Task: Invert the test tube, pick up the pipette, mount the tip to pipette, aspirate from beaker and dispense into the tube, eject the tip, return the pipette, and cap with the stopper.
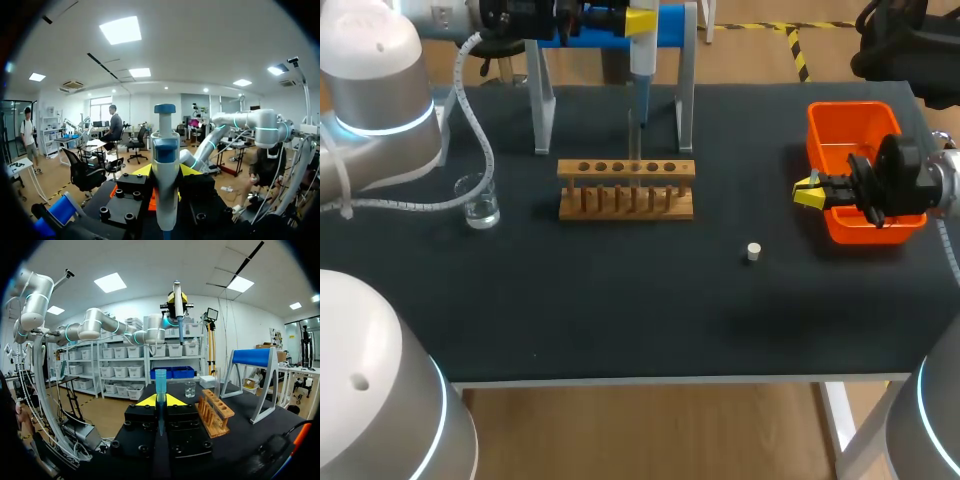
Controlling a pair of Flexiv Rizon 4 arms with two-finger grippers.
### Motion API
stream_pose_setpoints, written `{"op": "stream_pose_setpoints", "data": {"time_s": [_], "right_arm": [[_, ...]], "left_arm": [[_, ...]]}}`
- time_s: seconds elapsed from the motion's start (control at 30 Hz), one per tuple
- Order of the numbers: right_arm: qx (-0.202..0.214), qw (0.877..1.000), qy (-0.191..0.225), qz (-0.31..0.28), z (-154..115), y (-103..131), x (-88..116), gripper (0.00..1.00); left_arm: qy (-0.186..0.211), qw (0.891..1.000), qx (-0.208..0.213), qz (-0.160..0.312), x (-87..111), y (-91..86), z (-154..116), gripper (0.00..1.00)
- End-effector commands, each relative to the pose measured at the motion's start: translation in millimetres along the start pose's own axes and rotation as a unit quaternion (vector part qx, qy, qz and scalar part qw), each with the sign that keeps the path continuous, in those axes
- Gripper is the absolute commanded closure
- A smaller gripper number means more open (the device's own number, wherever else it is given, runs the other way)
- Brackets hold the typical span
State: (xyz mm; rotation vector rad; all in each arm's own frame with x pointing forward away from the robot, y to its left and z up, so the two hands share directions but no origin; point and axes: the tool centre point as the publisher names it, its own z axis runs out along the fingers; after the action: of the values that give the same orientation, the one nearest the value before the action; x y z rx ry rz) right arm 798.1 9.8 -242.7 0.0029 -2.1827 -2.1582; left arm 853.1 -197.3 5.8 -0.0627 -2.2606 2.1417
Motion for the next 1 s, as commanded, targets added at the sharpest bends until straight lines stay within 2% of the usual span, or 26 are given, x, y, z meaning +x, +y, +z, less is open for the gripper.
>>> {"op": "stream_pose_setpoints", "data": {"time_s": [0.03, 1.0], "right_arm": [[0.001, 1.000, 0.000, 0.000, -0.5, 0.3, 0.8, 1.00], [0.001, 1.000, 0.000, 0.000, -0.5, 0.3, 0.8, 1.00]], "left_arm": [[-0.005, 1.000, -0.003, 0.001, 2.4, -0.4, 1.6, 1.00], [-0.009, 1.000, 0.005, 0.007, 3.5, 1.9, 3.3, 1.00]]}}
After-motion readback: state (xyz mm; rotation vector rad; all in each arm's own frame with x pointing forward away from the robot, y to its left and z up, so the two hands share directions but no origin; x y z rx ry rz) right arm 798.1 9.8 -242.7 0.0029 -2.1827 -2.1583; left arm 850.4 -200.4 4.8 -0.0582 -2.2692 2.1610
